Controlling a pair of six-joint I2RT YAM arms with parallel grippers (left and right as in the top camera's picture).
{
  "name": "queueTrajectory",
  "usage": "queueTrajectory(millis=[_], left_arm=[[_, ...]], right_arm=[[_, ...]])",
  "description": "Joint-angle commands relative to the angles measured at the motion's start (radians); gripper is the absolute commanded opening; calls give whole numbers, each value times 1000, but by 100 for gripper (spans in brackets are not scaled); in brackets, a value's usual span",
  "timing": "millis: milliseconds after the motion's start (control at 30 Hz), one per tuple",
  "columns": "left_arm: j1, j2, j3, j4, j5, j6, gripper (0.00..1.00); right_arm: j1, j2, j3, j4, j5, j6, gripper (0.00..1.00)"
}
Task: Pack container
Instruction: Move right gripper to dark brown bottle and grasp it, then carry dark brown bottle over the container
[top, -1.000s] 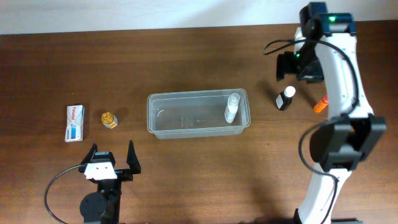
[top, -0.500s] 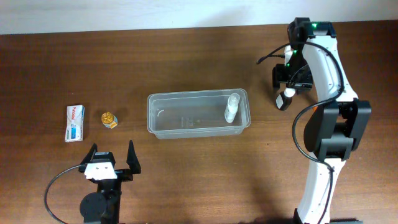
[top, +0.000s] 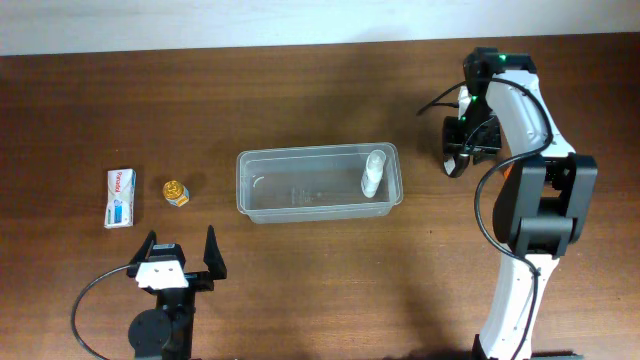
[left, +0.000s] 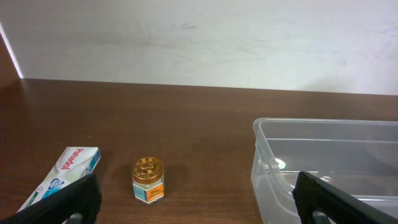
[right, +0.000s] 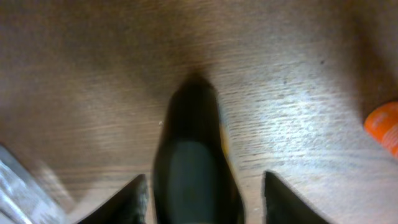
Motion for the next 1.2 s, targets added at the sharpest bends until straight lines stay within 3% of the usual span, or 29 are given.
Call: queueTrajectory(millis=[0, 233, 633, 1167], left_arm=[[6, -10, -2, -8, -4, 12, 99], [6, -9, -2, -8, -4, 12, 99], [6, -9, -2, -8, -4, 12, 99], [6, -9, -2, -8, -4, 11, 99]], right_arm=[[-8, 2, -5, 0, -10, -23, 39], [-6, 2, -5, -2, -10, -36, 21], [-6, -65, 7, -46, -24, -58, 20], [53, -433, 7, -129, -206, -107, 20]])
